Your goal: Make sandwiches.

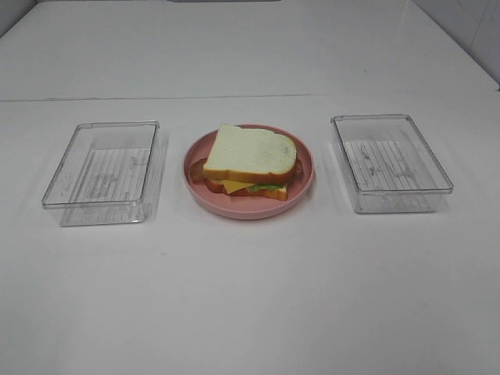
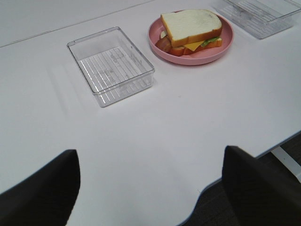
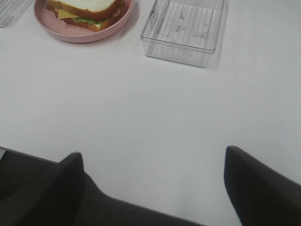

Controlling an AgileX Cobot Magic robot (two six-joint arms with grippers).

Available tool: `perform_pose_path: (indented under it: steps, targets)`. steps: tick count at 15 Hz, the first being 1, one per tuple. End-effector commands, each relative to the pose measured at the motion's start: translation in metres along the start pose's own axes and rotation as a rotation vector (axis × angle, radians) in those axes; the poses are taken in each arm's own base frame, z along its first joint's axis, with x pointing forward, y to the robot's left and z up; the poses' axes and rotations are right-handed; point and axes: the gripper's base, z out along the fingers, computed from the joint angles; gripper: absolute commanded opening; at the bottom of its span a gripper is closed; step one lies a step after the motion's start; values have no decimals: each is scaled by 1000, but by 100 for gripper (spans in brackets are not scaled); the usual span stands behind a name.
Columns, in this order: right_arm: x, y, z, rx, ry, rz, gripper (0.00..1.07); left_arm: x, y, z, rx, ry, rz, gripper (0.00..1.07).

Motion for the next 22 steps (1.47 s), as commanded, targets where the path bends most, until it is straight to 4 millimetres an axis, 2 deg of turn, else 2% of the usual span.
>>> perform_pose_path:
  steps: [1,6,11,16,22]
  targets:
    - [1,0,0,5,-13,-1,77,1,-1,-3,10,-32,-1,79]
    - [1,0,0,5,-13,-1,77,1,-1,-3,-18,-33,-14,79]
    - [2,-1,-2,106,-36,75,77,0,-3,-1,-282,-32,-137,79]
    - [13,7,-20,135,-181,78,77,0,-3,-1,-303,-34,-147,79]
    - [14,7,-20,132,-186,76,77,0,-3,-1,-305,-33,-148,79]
